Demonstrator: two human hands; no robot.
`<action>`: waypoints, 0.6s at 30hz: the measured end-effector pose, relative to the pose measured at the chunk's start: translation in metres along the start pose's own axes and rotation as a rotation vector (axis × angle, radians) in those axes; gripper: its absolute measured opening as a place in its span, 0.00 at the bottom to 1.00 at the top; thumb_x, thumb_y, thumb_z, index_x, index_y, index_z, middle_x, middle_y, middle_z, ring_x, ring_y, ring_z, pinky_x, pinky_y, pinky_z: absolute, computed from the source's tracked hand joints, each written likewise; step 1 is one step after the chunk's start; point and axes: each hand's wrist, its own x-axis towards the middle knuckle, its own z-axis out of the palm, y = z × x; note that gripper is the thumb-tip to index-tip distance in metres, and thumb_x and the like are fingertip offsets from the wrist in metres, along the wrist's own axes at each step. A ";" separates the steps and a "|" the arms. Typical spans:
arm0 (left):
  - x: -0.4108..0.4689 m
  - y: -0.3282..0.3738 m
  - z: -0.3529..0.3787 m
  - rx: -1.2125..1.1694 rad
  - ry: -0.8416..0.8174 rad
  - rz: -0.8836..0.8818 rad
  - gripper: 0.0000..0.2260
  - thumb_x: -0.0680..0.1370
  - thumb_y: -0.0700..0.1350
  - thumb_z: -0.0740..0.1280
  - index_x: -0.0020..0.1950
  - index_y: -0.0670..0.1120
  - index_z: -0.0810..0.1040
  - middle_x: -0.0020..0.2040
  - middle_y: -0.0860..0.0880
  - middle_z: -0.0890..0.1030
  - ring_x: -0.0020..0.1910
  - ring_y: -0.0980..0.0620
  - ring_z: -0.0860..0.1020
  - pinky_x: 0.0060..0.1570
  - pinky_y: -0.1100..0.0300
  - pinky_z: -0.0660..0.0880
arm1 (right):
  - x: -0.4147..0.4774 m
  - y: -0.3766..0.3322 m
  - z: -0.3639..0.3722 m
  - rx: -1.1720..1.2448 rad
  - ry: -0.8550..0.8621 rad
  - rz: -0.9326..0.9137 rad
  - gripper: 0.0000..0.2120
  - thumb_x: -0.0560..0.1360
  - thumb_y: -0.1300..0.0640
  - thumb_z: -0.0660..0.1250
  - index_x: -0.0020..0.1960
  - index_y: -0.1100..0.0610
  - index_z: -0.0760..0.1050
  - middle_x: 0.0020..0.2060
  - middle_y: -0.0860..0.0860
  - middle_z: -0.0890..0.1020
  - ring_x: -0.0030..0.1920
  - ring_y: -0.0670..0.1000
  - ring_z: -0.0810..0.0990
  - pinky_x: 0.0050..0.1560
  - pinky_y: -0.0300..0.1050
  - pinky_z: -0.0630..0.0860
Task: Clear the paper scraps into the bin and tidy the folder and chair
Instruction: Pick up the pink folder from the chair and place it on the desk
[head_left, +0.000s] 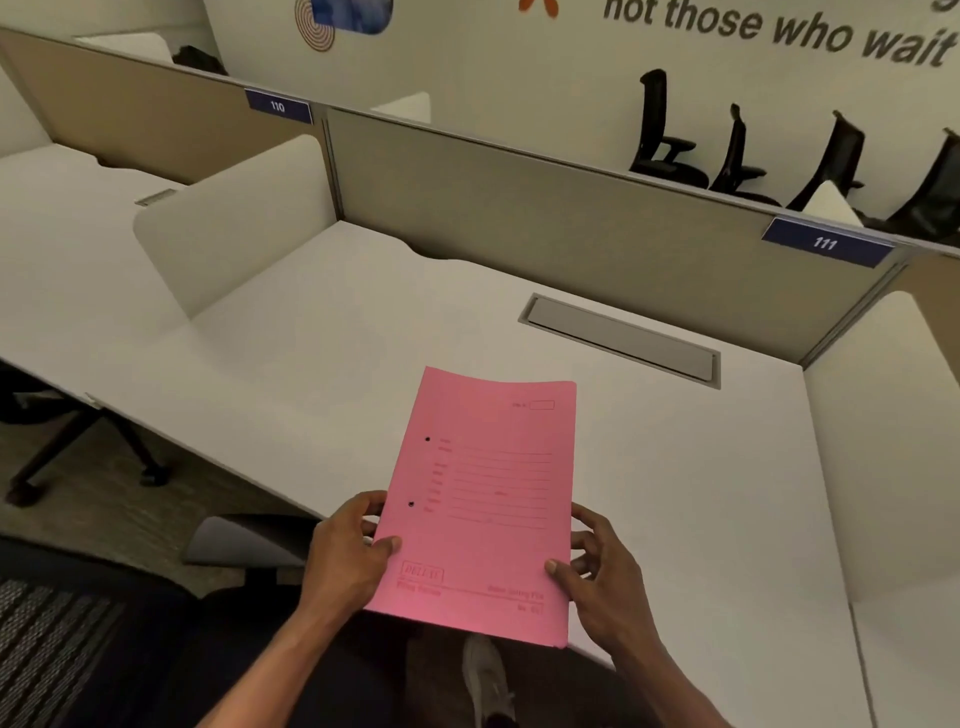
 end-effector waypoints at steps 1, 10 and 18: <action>0.012 0.001 0.004 -0.012 0.003 -0.013 0.24 0.77 0.40 0.77 0.71 0.51 0.77 0.59 0.52 0.85 0.50 0.54 0.85 0.44 0.59 0.85 | 0.012 0.001 0.001 0.006 -0.011 0.009 0.32 0.77 0.57 0.76 0.75 0.42 0.68 0.51 0.42 0.86 0.46 0.42 0.86 0.41 0.38 0.84; 0.139 0.027 0.043 0.037 0.039 -0.075 0.22 0.77 0.35 0.73 0.69 0.51 0.80 0.59 0.56 0.85 0.50 0.57 0.84 0.45 0.58 0.82 | 0.148 0.011 -0.004 0.051 -0.090 0.013 0.34 0.75 0.65 0.73 0.72 0.37 0.69 0.50 0.39 0.87 0.41 0.48 0.85 0.42 0.40 0.82; 0.247 0.054 0.074 0.093 0.068 -0.103 0.22 0.75 0.33 0.73 0.67 0.50 0.82 0.56 0.55 0.86 0.47 0.54 0.85 0.48 0.56 0.80 | 0.256 0.022 -0.003 0.079 -0.164 0.068 0.36 0.74 0.61 0.76 0.75 0.38 0.67 0.53 0.38 0.87 0.43 0.51 0.88 0.49 0.51 0.86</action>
